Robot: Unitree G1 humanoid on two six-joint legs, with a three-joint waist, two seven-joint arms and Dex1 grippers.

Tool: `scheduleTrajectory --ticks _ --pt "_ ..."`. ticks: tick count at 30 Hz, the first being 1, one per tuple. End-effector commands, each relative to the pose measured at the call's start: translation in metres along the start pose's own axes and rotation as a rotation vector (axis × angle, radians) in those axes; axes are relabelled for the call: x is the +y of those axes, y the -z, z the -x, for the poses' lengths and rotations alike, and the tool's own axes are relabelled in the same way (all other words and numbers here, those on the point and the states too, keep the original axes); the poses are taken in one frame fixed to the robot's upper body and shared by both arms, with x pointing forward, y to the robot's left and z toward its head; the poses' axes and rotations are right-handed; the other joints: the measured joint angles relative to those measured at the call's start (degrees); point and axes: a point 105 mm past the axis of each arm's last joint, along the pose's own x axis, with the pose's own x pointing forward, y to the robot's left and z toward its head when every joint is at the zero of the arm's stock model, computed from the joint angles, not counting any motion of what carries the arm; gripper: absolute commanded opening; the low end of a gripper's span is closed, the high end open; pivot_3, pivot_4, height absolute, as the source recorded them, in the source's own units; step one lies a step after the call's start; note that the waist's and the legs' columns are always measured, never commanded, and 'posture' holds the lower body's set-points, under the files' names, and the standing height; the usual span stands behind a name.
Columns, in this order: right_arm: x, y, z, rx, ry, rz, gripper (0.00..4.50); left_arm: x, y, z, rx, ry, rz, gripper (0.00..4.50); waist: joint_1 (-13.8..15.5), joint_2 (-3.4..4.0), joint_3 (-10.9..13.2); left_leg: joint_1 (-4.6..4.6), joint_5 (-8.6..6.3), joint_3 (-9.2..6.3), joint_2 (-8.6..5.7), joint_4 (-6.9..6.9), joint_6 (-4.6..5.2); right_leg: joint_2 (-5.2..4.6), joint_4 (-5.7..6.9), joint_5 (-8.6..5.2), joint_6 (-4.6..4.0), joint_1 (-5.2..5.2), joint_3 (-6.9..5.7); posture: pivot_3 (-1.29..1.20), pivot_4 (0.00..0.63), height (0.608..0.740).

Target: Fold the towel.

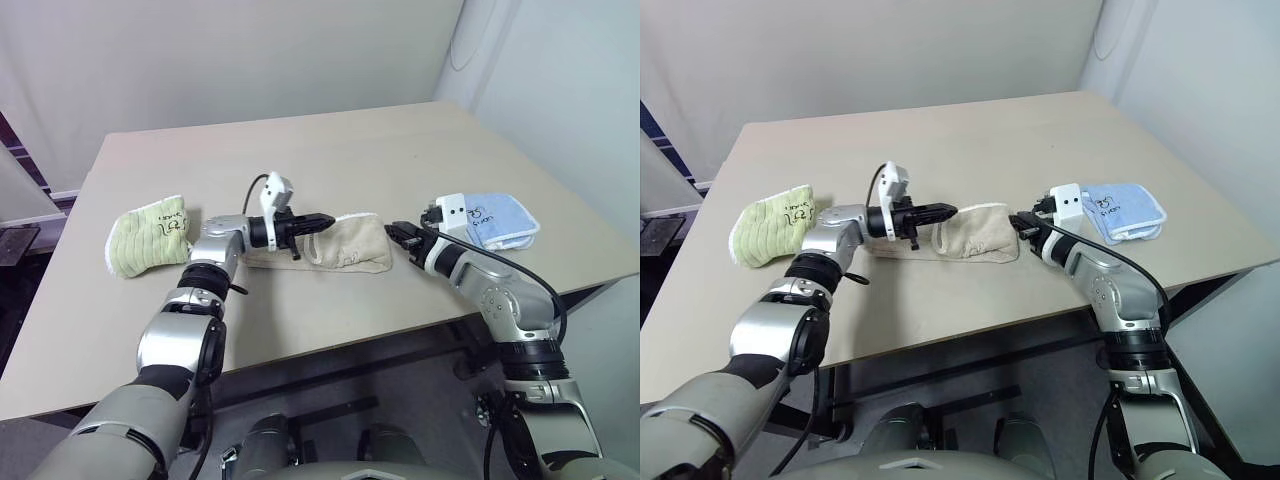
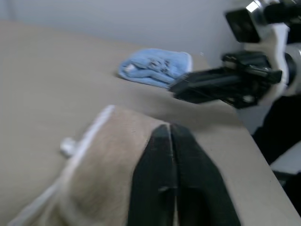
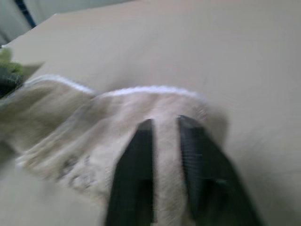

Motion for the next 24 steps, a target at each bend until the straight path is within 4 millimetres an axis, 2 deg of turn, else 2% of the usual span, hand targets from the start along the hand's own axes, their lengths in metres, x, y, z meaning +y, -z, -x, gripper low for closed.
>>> scheduleTrajectory --ticks 1,5,8,12,14,16,19,22,24 --pt "-0.008 -0.018 -0.014 -0.076 0.031 0.002 0.02 -0.005 0.011 -0.022 0.072 -0.040 -0.110 0.00 0.06 0.00 0.00 0.02 0.00 0.00 0.00 0.01 0.00 -0.01 0.02 0.01 -0.01 0.02 0.00 0.00 0.000 0.721" --pt "-0.015 0.005 -0.026 -0.009 0.063 -0.008 0.02 -0.014 0.035 -0.035 0.140 -0.049 -0.115 0.00 0.11 0.00 0.00 0.02 0.00 0.00 0.00 0.02 0.00 -0.04 0.04 0.03 -0.01 -0.02 0.00 0.00 0.000 0.721" --pt "-0.018 0.031 -0.032 0.067 0.086 -0.002 0.02 -0.016 0.052 -0.038 0.193 -0.089 -0.124 0.00 0.10 0.00 0.00 0.02 0.00 0.00 0.01 0.02 0.00 -0.04 0.05 0.04 0.00 -0.03 0.00 0.00 0.000 0.721" --pt "-0.018 0.066 -0.031 0.198 0.089 0.042 0.02 -0.012 0.056 -0.035 0.189 -0.128 -0.094 0.00 0.00 0.01 -0.02 0.01 0.00 0.03 0.00 0.02 0.00 -0.07 0.09 0.04 0.01 -0.07 0.00 0.00 0.000 0.721" --pt "-0.021 0.074 -0.029 0.230 0.106 0.073 0.02 -0.010 0.055 -0.033 0.177 -0.139 -0.080 0.00 -0.04 0.02 -0.02 0.05 0.00 0.02 0.02 0.04 0.00 -0.08 0.08 0.04 0.00 -0.02 0.00 0.00 0.000 0.721" --pt "-0.027 0.065 -0.028 0.196 0.135 0.055 0.02 -0.010 0.048 -0.031 0.131 -0.122 -0.044 0.00 0.01 0.02 -0.03 0.09 -0.01 0.01 0.03 0.04 -0.01 -0.12 0.08 0.07 -0.07 0.00 0.00 0.00 0.000 0.721" --pt "-0.032 0.034 -0.026 0.076 0.136 0.032 0.02 -0.013 0.035 -0.029 0.048 -0.066 0.013 0.00 0.19 0.02 -0.02 0.09 -0.01 0.00 0.04 0.04 -0.02 -0.16 0.08 0.12 -0.12 0.00 -0.01 0.00 0.000 0.721" --pt "-0.026 -0.002 -0.022 -0.064 0.088 -0.039 0.02 -0.014 0.027 -0.025 0.006 -0.023 0.039 0.00 0.11 0.04 -0.01 0.05 -0.01 0.01 0.02 0.04 -0.02 -0.18 0.06 0.14 -0.14 -0.04 -0.01 0.00 0.000 0.721" --pt "-0.016 -0.023 -0.019 -0.146 0.029 -0.097 0.02 -0.014 0.027 -0.023 0.006 -0.015 0.038 0.00 0.03 0.04 -0.01 0.01 -0.01 0.01 0.03 0.04 -0.02 -0.18 0.06 0.15 -0.12 -0.10 0.00 0.00 0.000 0.721"
